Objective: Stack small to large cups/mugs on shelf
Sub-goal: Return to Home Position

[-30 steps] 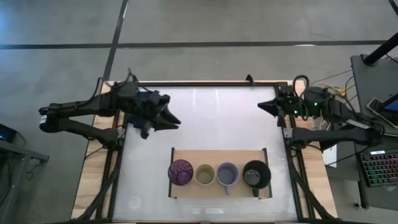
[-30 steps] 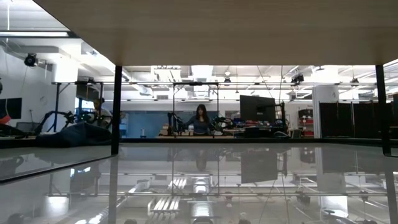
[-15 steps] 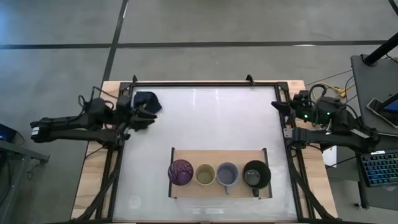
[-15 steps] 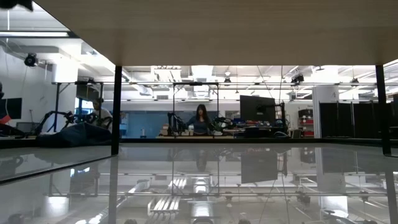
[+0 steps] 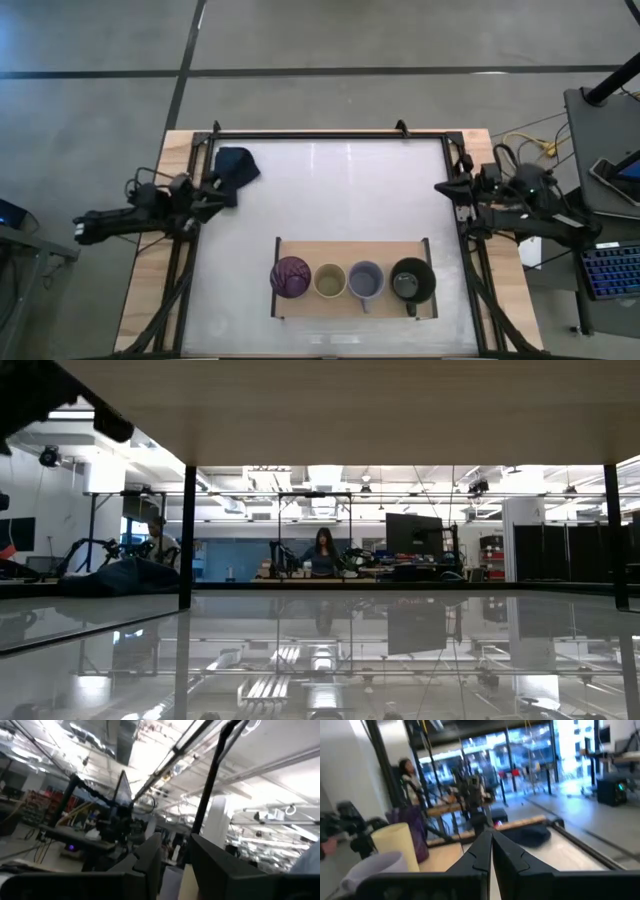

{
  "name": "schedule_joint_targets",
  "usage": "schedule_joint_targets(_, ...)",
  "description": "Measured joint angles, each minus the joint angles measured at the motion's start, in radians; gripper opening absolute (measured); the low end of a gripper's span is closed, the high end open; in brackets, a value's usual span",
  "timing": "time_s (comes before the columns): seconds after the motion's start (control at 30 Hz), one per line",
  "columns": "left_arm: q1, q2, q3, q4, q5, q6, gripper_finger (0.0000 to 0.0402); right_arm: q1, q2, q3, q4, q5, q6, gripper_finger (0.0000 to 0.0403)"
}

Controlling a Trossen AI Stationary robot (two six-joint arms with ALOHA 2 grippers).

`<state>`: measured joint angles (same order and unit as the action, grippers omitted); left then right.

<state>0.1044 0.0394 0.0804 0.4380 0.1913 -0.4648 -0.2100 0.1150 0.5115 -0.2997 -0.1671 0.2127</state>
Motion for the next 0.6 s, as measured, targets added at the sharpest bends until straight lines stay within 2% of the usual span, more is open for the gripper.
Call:
schedule_joint_targets(0.07,0.0,-0.024,-0.039,0.04,-0.009,-0.002,0.0088,0.0,-0.044,-0.049,0.047,-0.003,0.008,0.0008)
schedule_joint_targets(0.17,0.0,0.006,-0.072,0.075,-0.007,-0.001,0.0088,0.0,-0.109,-0.12,0.081,-0.001,0.012,0.0008)
schedule_joint_targets(0.3,0.0,0.032,-0.072,-0.117,-0.008,-0.01,0.0088,0.0,-0.107,-0.188,0.093,0.013,0.034,0.0008)
schedule_joint_targets(0.4,0.0,0.042,-0.072,-0.212,-0.032,-0.076,0.0088,-0.001,-0.095,-0.253,0.093,0.047,0.074,0.0009)
schedule_joint_targets(0.5,0.0,0.045,-0.072,-0.249,-0.033,-0.08,0.0088,0.0,-0.109,-0.326,0.139,0.049,0.11,0.0008)
schedule_joint_targets(0.6,0.0,0.055,-0.072,-0.286,-0.032,-0.079,0.0088,0.0,-0.114,-0.387,0.17,0.095,0.157,0.0009)
